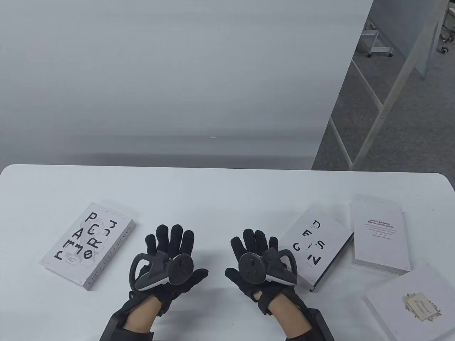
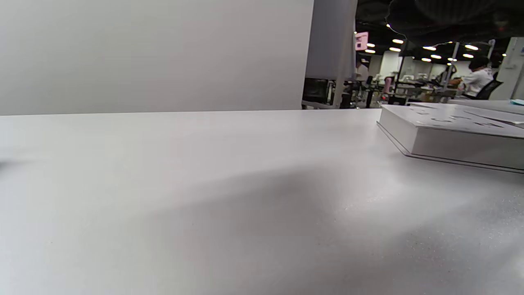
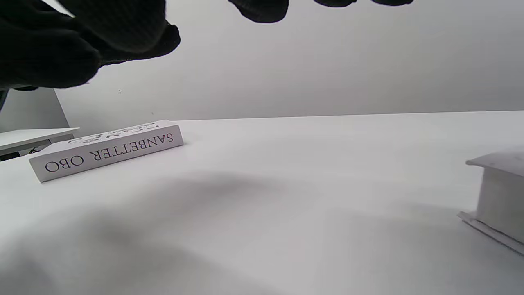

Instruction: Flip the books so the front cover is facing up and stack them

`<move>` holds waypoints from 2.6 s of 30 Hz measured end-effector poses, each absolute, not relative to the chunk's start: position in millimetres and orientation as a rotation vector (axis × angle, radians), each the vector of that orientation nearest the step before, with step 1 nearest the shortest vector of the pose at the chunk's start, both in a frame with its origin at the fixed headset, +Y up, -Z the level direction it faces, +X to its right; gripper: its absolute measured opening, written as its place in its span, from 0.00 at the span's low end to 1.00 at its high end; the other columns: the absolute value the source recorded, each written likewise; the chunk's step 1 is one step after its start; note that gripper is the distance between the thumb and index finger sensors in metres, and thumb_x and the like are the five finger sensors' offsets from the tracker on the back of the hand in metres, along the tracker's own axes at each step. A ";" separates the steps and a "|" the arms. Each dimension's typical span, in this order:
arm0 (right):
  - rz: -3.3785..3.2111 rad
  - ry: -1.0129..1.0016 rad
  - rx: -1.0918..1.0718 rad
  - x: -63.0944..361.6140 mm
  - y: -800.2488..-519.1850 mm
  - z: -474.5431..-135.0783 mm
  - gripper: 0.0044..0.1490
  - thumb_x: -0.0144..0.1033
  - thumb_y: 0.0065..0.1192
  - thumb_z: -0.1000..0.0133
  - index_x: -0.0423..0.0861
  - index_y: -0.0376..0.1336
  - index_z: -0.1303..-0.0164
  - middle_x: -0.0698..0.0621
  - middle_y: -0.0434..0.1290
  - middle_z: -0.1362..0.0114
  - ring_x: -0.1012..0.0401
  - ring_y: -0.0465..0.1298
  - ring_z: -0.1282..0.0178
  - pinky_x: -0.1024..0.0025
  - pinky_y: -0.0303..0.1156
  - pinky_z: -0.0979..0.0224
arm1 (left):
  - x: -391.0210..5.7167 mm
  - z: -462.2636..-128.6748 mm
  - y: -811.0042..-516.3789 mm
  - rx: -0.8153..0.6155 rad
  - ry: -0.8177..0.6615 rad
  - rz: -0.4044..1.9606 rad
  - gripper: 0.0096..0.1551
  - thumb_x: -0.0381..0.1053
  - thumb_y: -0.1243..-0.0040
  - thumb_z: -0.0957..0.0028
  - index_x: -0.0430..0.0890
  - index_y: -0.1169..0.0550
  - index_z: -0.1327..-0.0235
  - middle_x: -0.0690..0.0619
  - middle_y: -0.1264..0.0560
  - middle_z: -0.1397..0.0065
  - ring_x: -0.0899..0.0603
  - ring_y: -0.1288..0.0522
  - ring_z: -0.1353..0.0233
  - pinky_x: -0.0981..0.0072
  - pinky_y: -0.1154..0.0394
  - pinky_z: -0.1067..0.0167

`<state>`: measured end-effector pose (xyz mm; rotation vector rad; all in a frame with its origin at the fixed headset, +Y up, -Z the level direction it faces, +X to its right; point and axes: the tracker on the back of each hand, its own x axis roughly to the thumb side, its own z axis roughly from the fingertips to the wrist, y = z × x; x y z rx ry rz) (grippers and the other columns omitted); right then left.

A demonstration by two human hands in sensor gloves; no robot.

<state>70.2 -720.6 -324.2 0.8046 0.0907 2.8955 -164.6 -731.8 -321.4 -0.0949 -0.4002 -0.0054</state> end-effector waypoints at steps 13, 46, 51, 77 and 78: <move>2.907 0.119 0.749 78.7 -717.7 -325.3 0.52 0.62 0.50 0.43 0.39 0.43 0.21 0.23 0.40 0.21 0.24 0.46 0.25 0.19 0.43 0.36 | -164.1 -320.8 -732.8 -0.106 -0.402 -0.024 0.64 0.80 0.61 0.49 0.35 0.55 0.18 0.28 0.63 0.20 0.17 0.70 0.28 0.19 0.65 0.40; 2.918 0.230 -0.082 270.1 -768.9 -360.9 0.49 0.57 0.53 0.43 0.37 0.47 0.23 0.24 0.44 0.22 0.25 0.49 0.26 0.22 0.47 0.34 | -179.9 -324.3 -728.6 -0.109 -0.333 -0.073 0.63 0.80 0.61 0.49 0.36 0.53 0.17 0.28 0.63 0.20 0.17 0.72 0.30 0.20 0.67 0.40; 2.939 0.260 -0.105 271.0 -772.9 -362.6 0.48 0.57 0.53 0.43 0.37 0.47 0.24 0.24 0.45 0.22 0.25 0.50 0.26 0.23 0.48 0.34 | -178.6 -323.9 -730.4 -0.121 -0.341 -0.051 0.63 0.79 0.60 0.49 0.37 0.53 0.17 0.28 0.63 0.20 0.17 0.71 0.29 0.20 0.66 0.40; 2.845 0.460 0.213 256.8 -783.4 -364.3 0.43 0.44 0.56 0.45 0.41 0.47 0.24 0.30 0.43 0.21 0.28 0.46 0.26 0.29 0.52 0.31 | -174.7 -323.8 -740.4 -0.175 -0.350 -0.033 0.62 0.79 0.59 0.49 0.37 0.52 0.17 0.29 0.63 0.20 0.18 0.71 0.29 0.20 0.63 0.38; 2.839 0.461 0.234 254.7 -783.2 -363.8 0.42 0.44 0.57 0.46 0.42 0.47 0.24 0.30 0.43 0.21 0.29 0.47 0.26 0.29 0.52 0.31 | -174.3 -323.9 -740.6 -0.175 -0.354 -0.025 0.61 0.79 0.59 0.49 0.37 0.52 0.17 0.29 0.62 0.20 0.18 0.71 0.29 0.20 0.63 0.38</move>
